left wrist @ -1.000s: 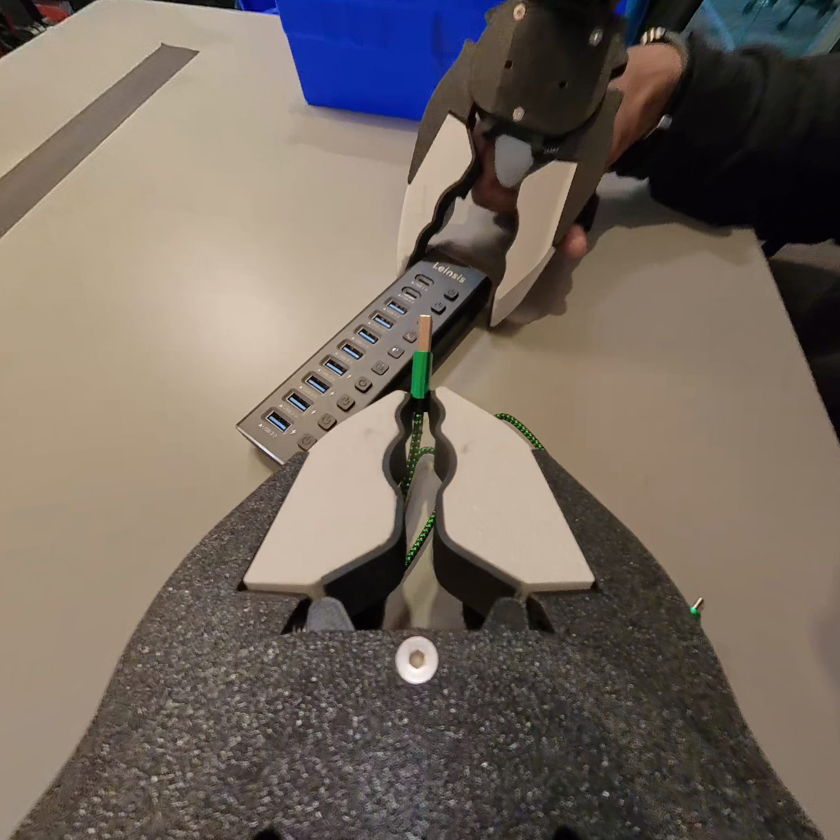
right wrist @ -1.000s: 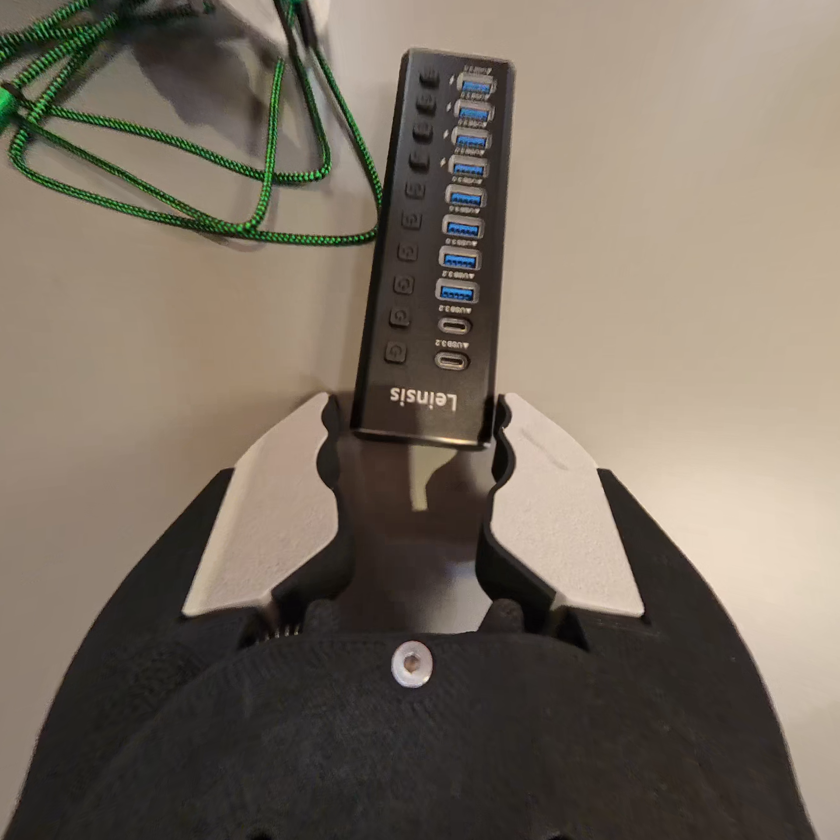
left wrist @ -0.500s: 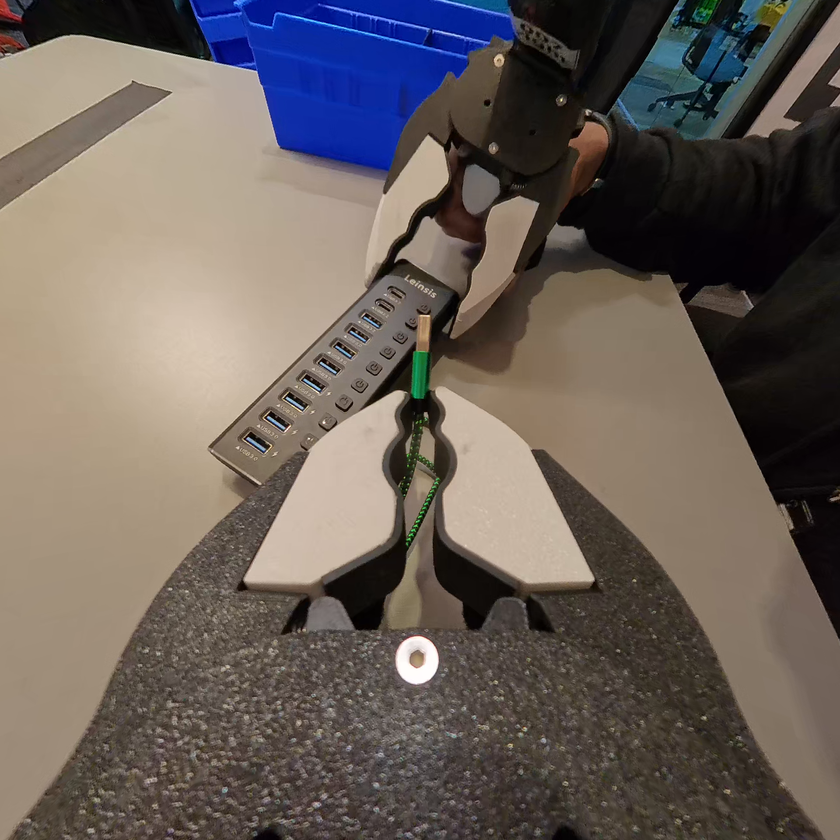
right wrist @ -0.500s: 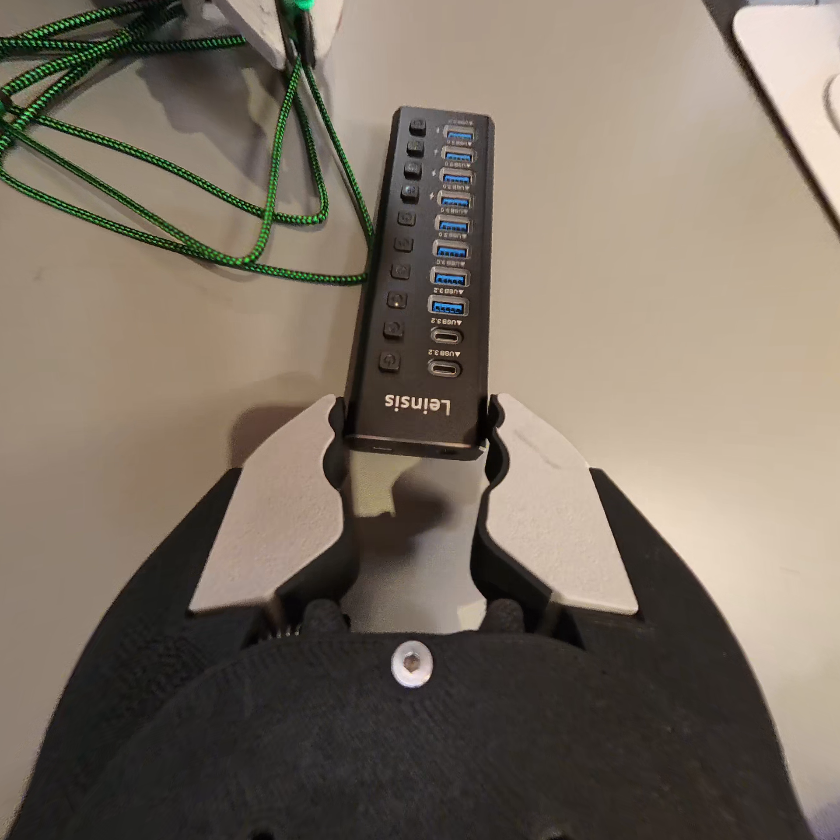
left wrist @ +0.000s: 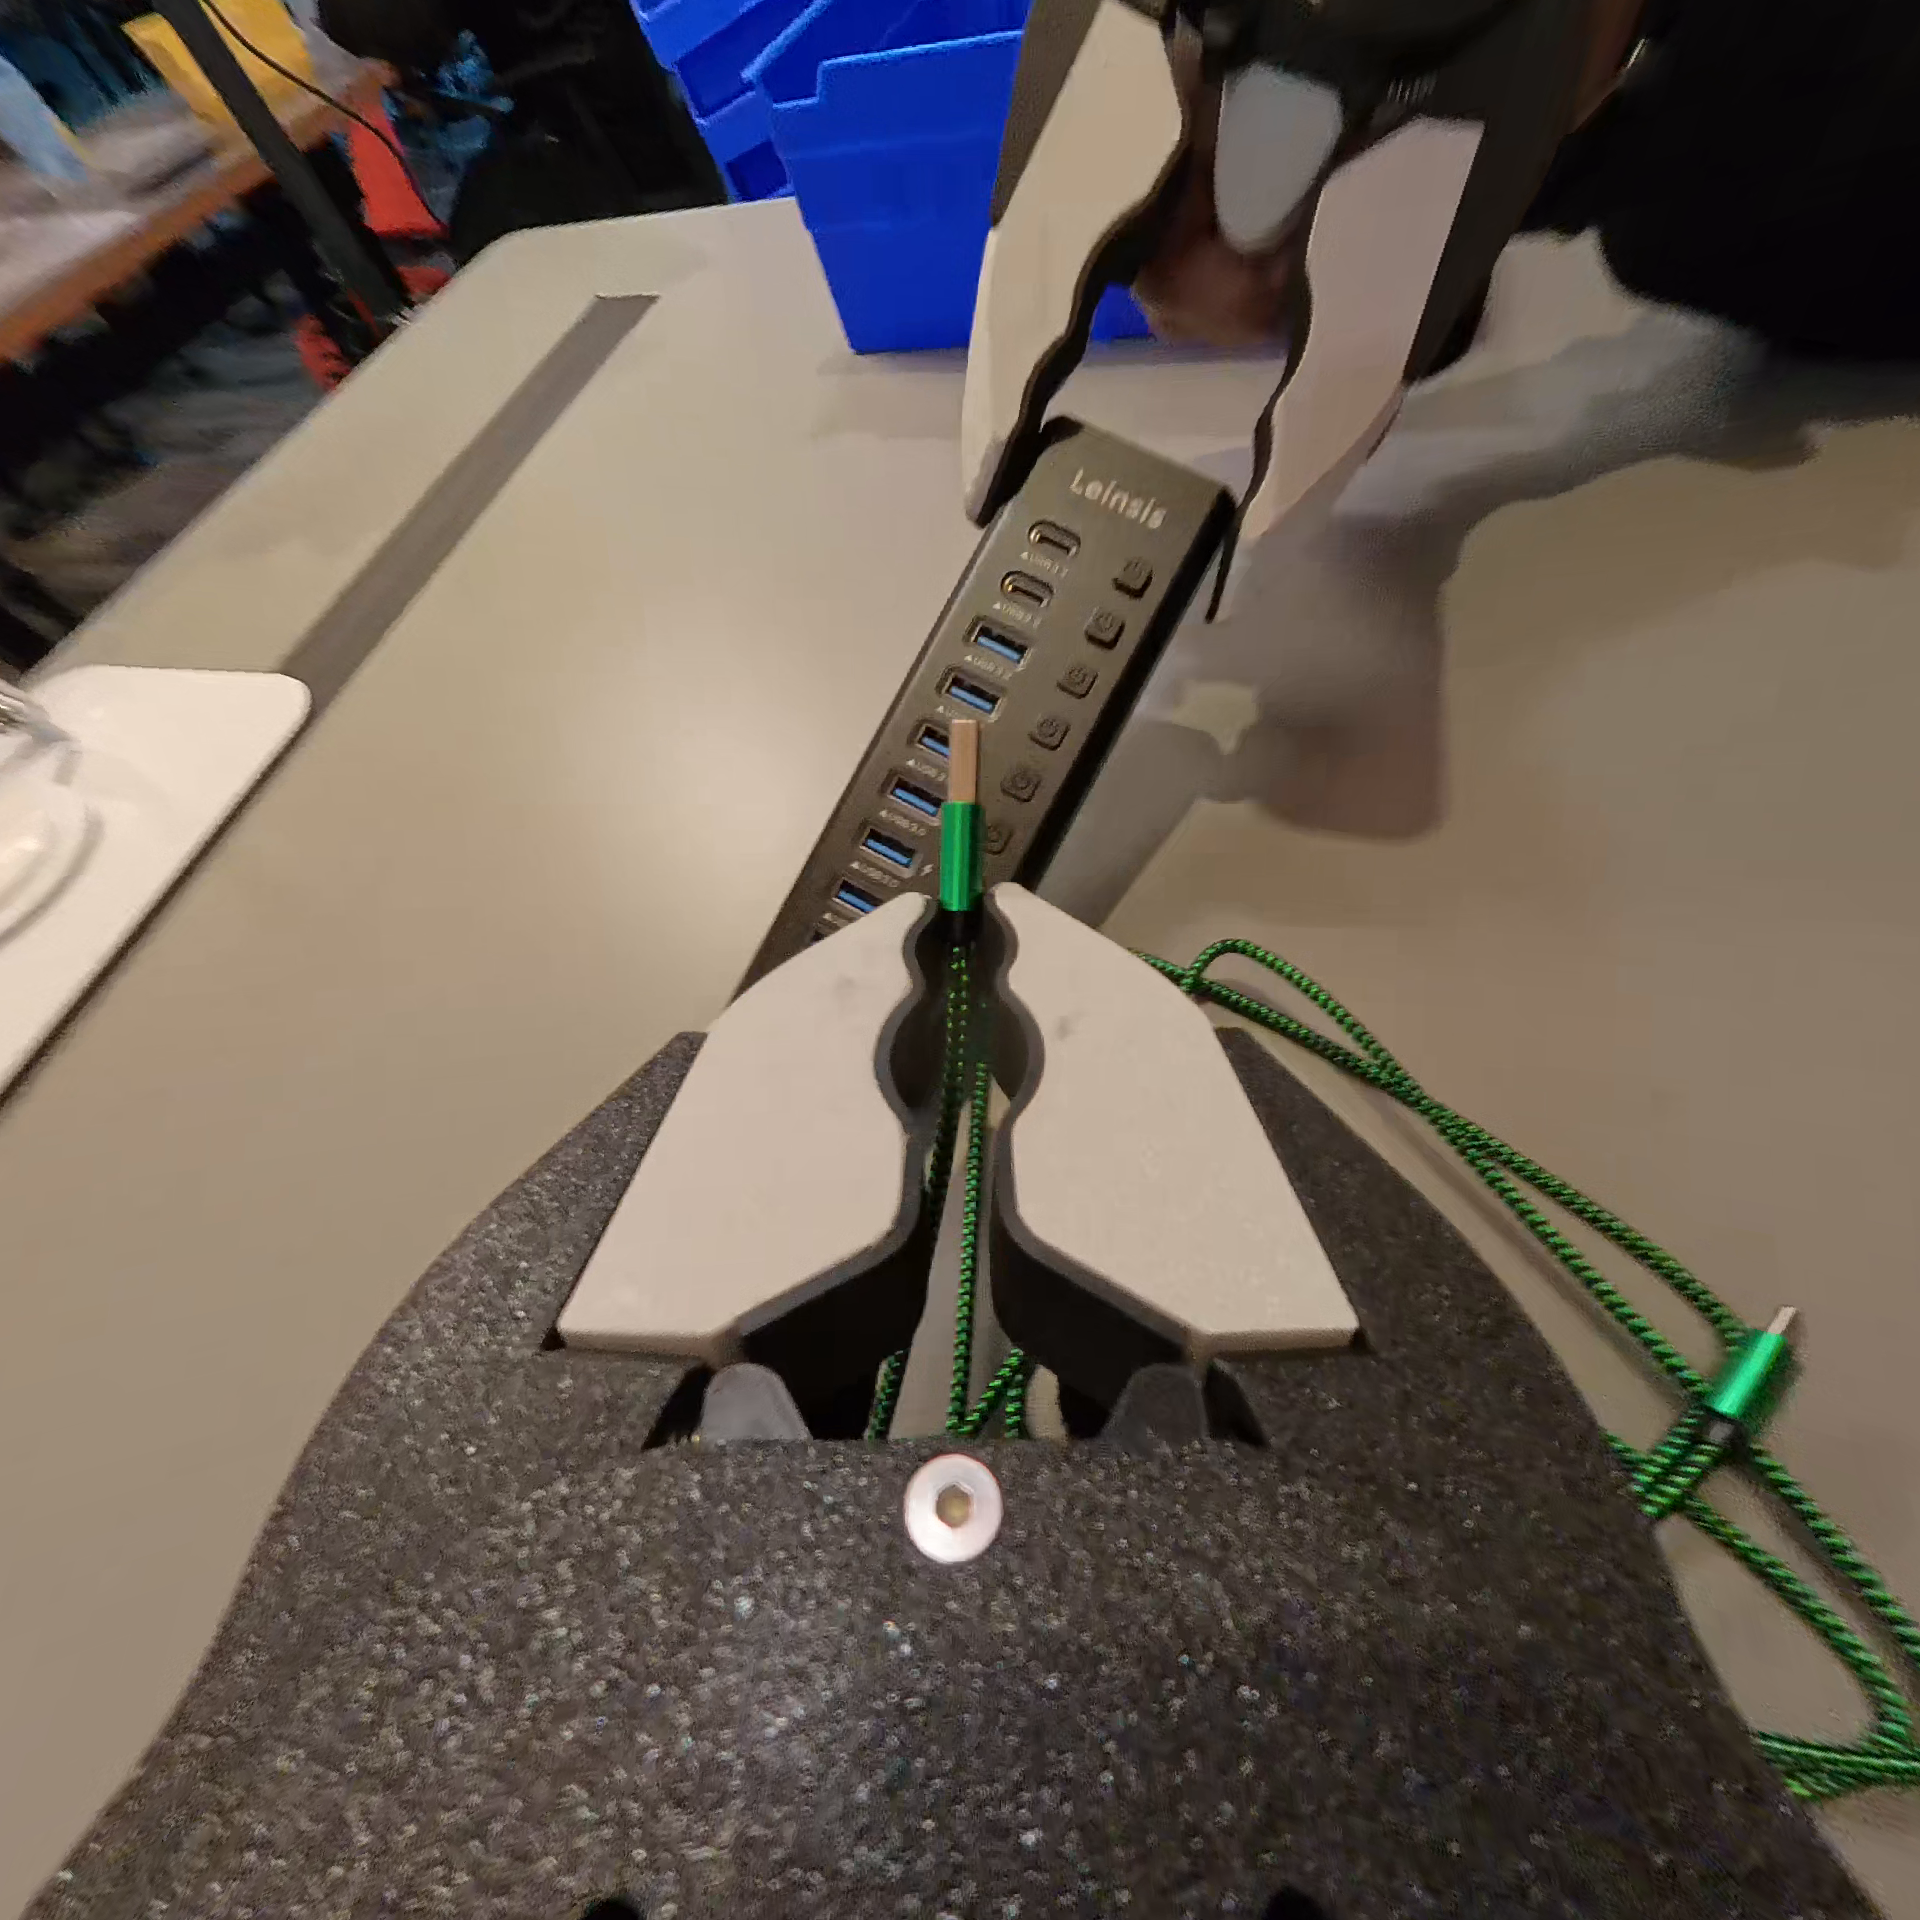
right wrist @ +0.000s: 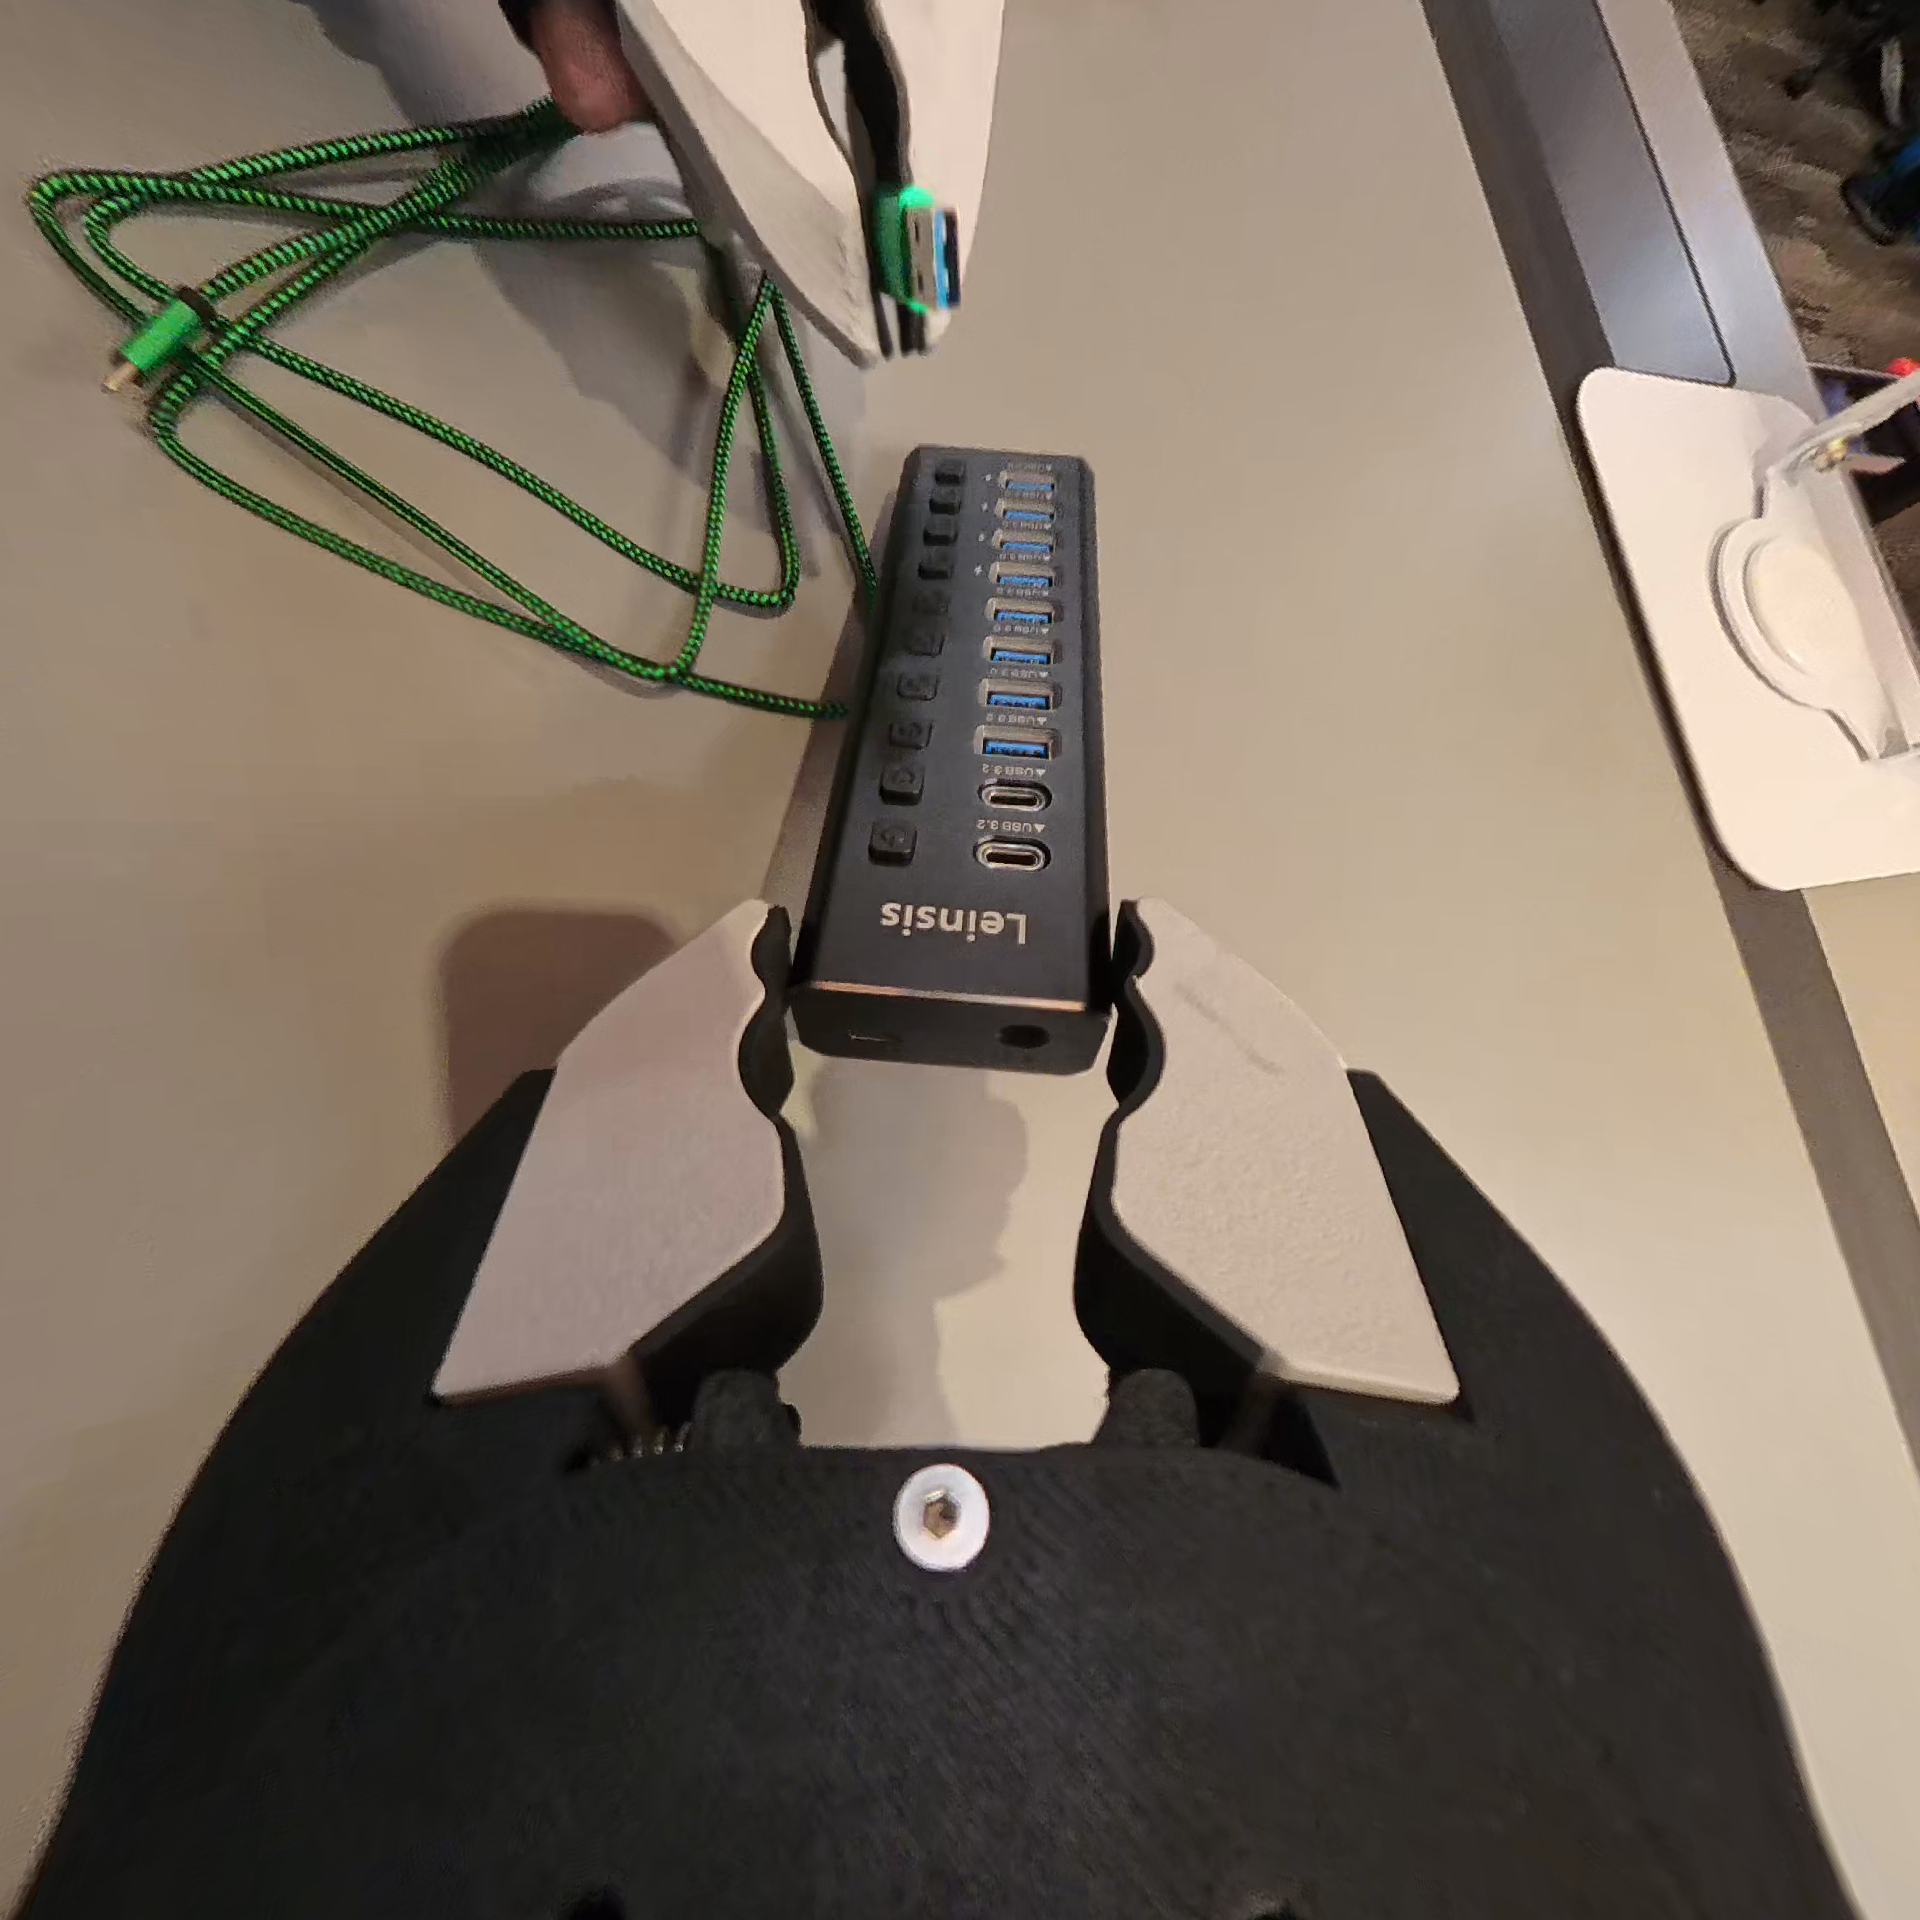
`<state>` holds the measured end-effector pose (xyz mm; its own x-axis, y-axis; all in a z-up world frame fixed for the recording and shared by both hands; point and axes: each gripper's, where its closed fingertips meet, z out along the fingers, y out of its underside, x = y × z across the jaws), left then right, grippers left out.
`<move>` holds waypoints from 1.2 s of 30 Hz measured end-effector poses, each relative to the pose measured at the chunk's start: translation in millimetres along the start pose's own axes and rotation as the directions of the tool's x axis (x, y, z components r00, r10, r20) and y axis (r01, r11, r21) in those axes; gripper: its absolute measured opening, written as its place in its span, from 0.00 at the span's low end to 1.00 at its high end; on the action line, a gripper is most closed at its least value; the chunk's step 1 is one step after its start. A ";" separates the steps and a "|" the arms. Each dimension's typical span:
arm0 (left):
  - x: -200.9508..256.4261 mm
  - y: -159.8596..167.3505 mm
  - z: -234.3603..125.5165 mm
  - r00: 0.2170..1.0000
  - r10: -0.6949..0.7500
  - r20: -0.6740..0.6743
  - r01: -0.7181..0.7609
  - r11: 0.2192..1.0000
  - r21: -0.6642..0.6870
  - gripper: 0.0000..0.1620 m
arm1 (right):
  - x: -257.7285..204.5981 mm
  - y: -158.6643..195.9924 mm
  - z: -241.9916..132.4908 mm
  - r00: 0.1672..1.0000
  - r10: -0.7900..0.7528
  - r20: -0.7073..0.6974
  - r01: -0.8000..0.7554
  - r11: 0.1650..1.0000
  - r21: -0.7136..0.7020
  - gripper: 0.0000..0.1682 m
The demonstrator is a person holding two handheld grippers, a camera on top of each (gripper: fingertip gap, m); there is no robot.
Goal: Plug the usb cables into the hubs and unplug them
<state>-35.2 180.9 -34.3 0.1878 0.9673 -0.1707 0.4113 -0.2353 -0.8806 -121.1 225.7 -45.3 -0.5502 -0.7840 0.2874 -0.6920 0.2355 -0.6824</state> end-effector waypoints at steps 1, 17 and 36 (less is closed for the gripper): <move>-2.9 0.1 0.0 0.998 0.044 0.035 -0.044 0.999 -0.007 0.03 | 1.8 -3.2 -1.8 1.000 -0.007 0.010 0.007 1.000 -0.013 0.35; -27.1 12.5 -12.9 0.967 0.187 0.170 -0.176 0.981 -0.082 0.04 | 45.0 -45.9 -50.0 0.922 -0.165 0.350 0.336 0.790 -0.513 0.35; -26.5 19.5 -11.8 0.971 0.187 0.151 -0.175 0.980 -0.092 0.04 | 79.1 -60.6 -15.4 0.883 -0.091 0.461 0.334 0.811 -0.480 0.35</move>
<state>-21.6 149.5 -41.8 0.1244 0.9092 -0.3974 0.4528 -0.4084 -0.7926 -129.9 158.2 29.1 -0.2077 -0.9782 0.0060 -0.9694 0.2050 -0.1354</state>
